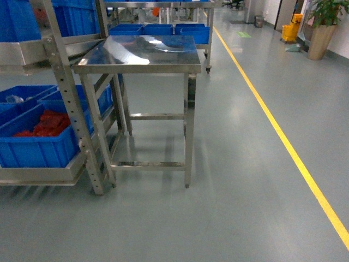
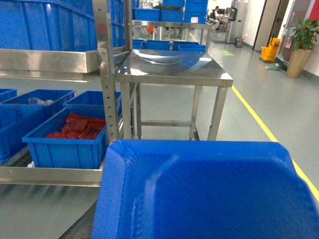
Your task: Sort blue parts and orange caps into right shelf containers
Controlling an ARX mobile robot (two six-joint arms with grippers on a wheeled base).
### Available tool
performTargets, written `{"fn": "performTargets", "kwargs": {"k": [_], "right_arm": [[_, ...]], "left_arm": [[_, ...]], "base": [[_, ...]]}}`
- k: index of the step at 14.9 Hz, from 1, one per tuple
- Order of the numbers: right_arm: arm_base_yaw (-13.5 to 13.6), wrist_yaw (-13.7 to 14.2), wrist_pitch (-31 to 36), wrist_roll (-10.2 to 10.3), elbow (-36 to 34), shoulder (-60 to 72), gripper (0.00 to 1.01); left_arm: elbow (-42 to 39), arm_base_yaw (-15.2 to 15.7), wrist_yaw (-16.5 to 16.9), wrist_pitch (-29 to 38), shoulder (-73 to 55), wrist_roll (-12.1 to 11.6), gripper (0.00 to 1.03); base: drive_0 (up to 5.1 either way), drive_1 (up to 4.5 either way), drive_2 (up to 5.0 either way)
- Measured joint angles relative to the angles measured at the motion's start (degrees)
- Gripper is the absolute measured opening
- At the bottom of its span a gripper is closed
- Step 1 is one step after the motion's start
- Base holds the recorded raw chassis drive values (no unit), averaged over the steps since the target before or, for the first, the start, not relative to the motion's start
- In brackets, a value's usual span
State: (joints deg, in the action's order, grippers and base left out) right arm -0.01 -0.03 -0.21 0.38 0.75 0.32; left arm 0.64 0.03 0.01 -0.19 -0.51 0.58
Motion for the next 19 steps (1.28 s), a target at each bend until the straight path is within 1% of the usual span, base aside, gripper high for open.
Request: {"fn": "performTargets", "kwargs": {"k": [16, 19], "right_arm": [[0.0, 0.0, -0.1, 0.0, 0.0, 0.0, 0.44], [0.0, 0.0, 0.2, 0.0, 0.0, 0.0, 0.44]], "left_arm": [[0.0, 0.0, 0.0, -0.3, 0.0, 0.0, 0.42], [0.0, 0.0, 0.0, 0.0, 0.0, 0.0, 0.42]], "base": [[0.0, 4.30, -4.3], [0.0, 0.00, 0.0]]}}
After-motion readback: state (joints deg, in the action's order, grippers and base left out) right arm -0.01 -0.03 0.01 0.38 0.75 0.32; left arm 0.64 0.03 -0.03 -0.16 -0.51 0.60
